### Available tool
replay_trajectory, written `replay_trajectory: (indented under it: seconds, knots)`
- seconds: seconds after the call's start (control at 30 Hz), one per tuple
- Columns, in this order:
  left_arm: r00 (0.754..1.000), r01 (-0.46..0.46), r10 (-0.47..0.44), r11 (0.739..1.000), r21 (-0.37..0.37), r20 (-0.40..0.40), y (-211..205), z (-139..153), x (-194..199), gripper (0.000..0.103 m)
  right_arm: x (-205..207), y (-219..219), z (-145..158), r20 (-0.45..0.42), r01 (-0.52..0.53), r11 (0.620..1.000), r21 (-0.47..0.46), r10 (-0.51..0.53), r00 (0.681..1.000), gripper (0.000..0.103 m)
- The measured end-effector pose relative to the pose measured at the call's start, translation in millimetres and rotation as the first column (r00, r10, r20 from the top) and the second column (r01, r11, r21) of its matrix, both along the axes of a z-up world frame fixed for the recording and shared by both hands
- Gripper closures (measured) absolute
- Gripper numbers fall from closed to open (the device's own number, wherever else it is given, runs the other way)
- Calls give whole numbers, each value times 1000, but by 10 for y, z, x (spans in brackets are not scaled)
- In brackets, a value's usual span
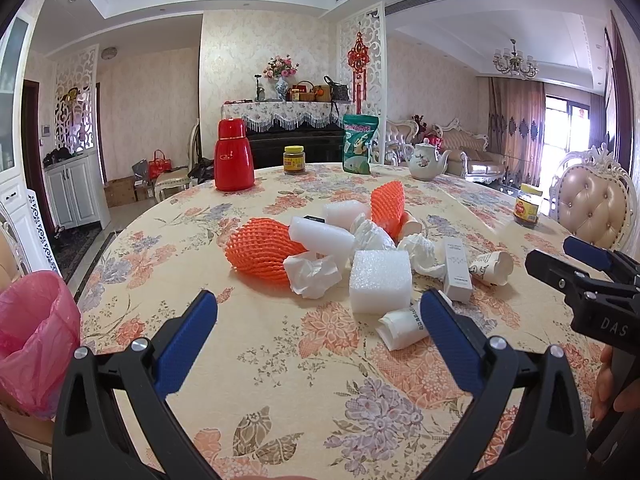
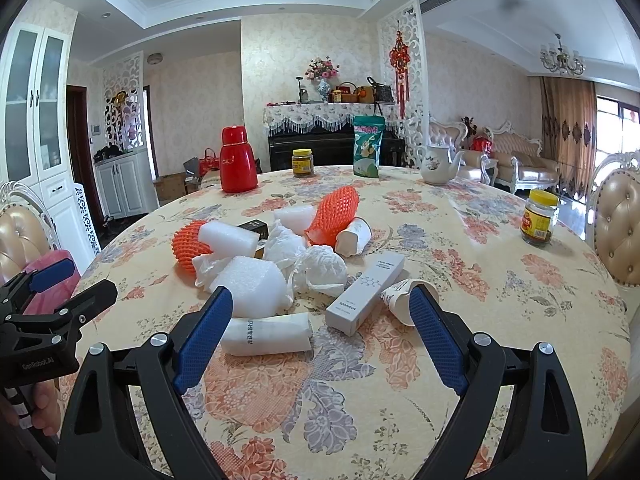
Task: Collect trash
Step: 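Grasp the white paper cup with the right tool while the left tool grasps the white rolled tube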
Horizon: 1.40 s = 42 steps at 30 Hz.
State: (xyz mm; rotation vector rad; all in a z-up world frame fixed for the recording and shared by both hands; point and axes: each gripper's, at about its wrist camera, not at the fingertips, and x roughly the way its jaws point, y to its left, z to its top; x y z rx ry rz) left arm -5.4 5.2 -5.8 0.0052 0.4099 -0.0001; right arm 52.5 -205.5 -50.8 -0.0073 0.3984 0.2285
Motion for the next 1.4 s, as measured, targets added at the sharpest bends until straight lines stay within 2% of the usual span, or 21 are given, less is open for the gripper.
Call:
replay_trajectory:
  seconds: [0.2, 0.4, 0.53, 0.77, 0.9, 1.03, 1.2, 1.33, 1.4]
  knots:
    - [999, 24, -25, 1000, -9, -25, -1, -29, 53, 5, 38, -3, -13, -17, 2, 1000, 1, -2, 1000, 18]
    - [990, 17, -15, 1000, 14, -141, -12, -213, 308, 5, 306, -70, -148, -93, 52, 998, -16, -54, 994, 18]
    - [971, 12, -14, 1000, -10, -240, 32, -396, 544, 5, 505, -131, -251, -138, 74, 997, -31, -77, 987, 18]
    - [930, 45, -68, 996, -71, -361, 40, -616, 905, 5, 926, -285, -403, -214, 143, 988, -55, -152, 965, 18]
    - [920, 38, -93, 988, -148, -381, 69, -662, 1026, 5, 1118, -411, -444, -240, 167, 984, -66, -178, 954, 19]
    - [916, 25, -100, 981, -191, -390, 7, -654, 1121, 5, 1329, -543, -506, -271, 171, 983, -62, -181, 945, 19]
    - [898, 97, -157, 982, -164, -412, -284, -694, 1207, 5, 1543, -602, -629, -324, 163, 984, -67, -177, 929, 19]
    - [876, 136, -192, 979, -155, -443, -483, -779, 1323, 5, 1656, -703, -719, -387, 154, 988, -7, -145, 911, 27]
    - [871, 144, -199, 978, -154, -450, -558, -802, 1369, 5, 1684, -729, -740, -402, 142, 990, 21, -122, 908, 45]
